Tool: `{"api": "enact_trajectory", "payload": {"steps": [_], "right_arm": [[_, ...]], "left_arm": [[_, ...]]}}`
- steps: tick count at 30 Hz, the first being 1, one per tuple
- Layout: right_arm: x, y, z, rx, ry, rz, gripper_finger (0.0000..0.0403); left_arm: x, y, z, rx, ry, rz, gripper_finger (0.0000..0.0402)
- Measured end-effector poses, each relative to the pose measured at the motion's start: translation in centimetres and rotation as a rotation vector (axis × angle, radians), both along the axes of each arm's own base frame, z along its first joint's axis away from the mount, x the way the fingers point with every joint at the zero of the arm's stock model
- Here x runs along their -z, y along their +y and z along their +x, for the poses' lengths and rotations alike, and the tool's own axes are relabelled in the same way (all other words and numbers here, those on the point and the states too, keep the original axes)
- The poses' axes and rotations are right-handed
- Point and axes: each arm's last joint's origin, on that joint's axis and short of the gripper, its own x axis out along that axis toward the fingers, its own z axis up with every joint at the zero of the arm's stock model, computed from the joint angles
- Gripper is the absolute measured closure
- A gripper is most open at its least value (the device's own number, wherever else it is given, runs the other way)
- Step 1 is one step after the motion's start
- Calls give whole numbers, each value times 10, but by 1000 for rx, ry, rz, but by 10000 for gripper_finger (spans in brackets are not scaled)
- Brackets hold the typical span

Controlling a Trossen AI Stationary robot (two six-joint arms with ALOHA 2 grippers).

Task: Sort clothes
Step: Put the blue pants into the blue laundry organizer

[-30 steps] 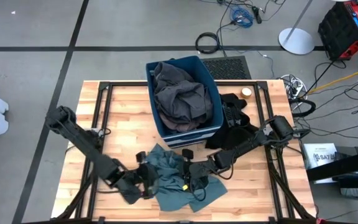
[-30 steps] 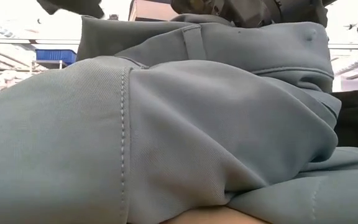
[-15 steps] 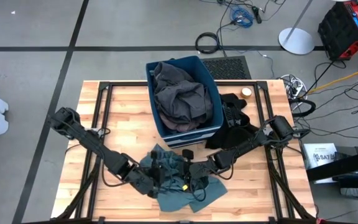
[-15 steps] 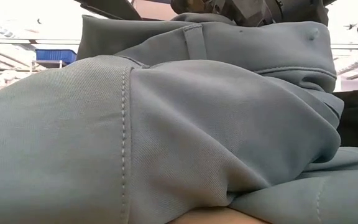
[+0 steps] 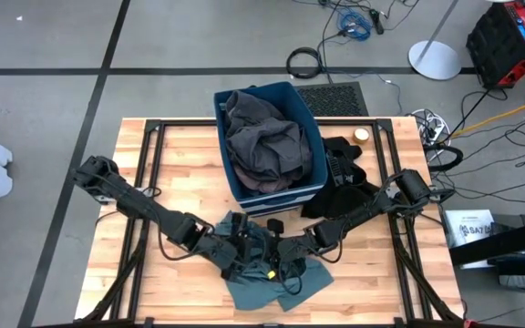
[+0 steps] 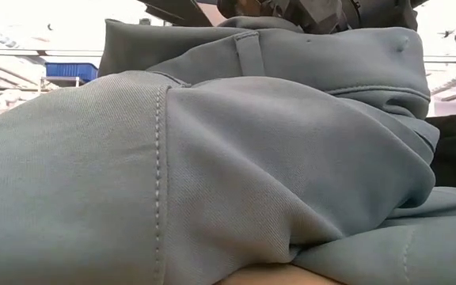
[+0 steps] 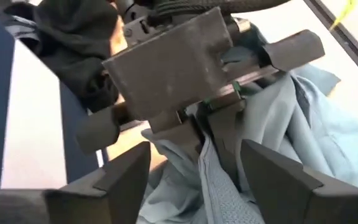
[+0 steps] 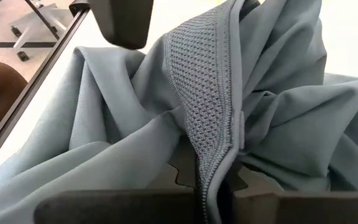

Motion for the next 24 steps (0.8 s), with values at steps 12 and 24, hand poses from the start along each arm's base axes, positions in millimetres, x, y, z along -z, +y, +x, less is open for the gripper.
{"api": "enact_trajectory", "payload": {"steps": [12, 24], "right_arm": [[-7, 12, 1, -106, -20, -67, 401], [-9, 14, 2, -74, 32, -92, 401]], "left_arm": [[52, 9, 24, 27, 239, -129, 113], [98, 4, 37, 61, 357, -156, 113]]}}
